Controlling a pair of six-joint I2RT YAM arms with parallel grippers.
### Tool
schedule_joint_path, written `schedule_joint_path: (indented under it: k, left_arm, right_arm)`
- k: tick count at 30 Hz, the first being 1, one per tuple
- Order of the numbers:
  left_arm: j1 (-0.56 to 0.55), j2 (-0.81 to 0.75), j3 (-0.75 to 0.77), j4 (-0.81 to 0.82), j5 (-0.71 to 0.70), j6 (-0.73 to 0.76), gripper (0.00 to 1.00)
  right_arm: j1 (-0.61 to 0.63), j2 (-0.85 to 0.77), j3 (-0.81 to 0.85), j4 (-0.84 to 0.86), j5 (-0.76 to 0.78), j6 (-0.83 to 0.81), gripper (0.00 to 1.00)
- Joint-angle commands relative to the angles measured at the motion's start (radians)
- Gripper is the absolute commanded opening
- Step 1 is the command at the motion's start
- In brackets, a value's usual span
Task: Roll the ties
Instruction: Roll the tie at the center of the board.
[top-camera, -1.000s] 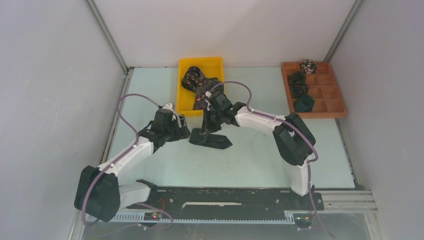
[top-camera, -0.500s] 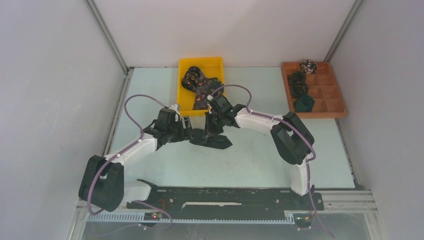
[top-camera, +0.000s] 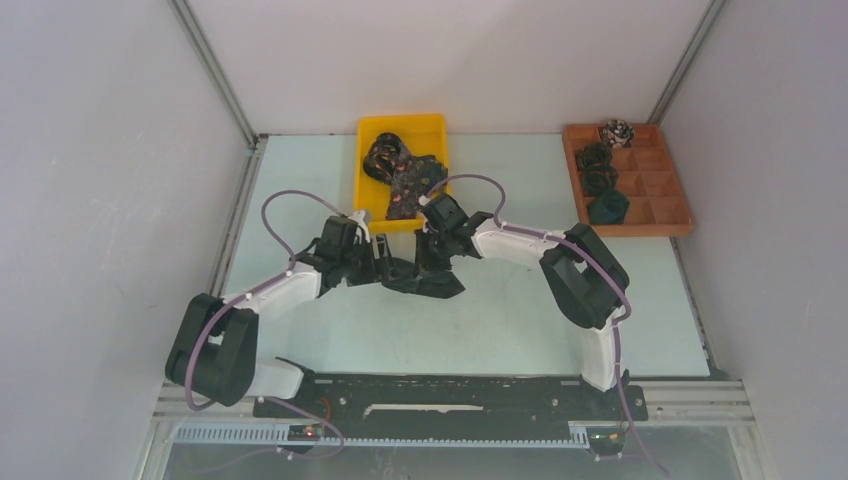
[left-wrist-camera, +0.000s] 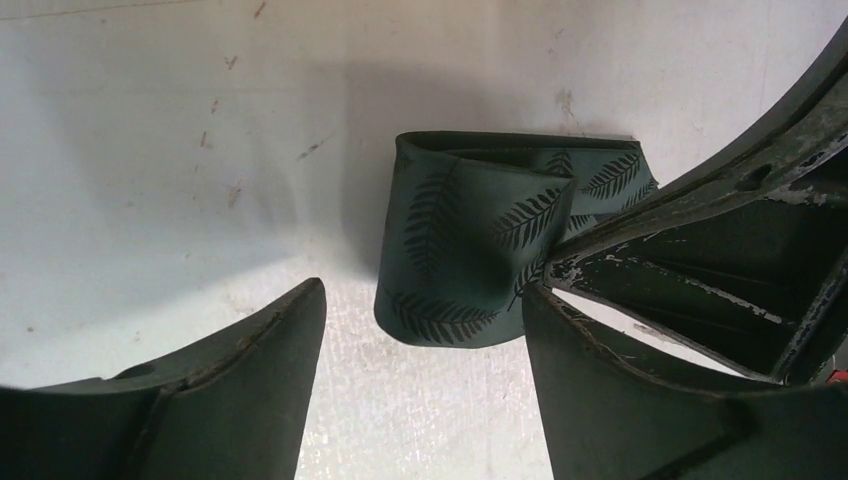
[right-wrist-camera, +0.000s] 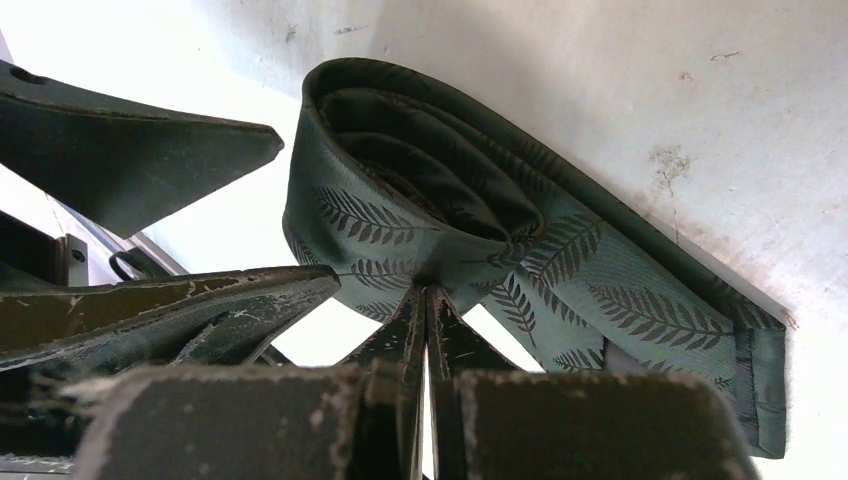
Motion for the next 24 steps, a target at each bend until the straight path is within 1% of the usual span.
schedule_joint_path:
  k: [1,8,16,21,24]
  left_arm:
    - [-0.006,0.023,0.02,0.076,0.067,0.018,0.77]
    - [-0.009,0.087,0.021,0.118,0.097,0.003,0.7]
    - [-0.021,0.133,0.019,0.143,0.145,-0.012,0.67]
    - [-0.039,0.151,0.025,0.157,0.15,-0.023,0.49]
    - [-0.057,0.141,0.04,0.129,0.099,-0.018,0.41]
  right_arm:
    - [-0.006,0.02,-0.007,0.015,0.022,-0.021,0.0]
    - [-0.006,0.028,-0.008,0.014,0.023,-0.022,0.0]
    - [-0.011,0.034,-0.009,0.018,0.019,-0.022,0.0]
    - [-0.018,0.028,-0.008,0.016,0.016,-0.024,0.0]
    - [-0.023,0.019,-0.009,0.016,0.014,-0.026,0.0]
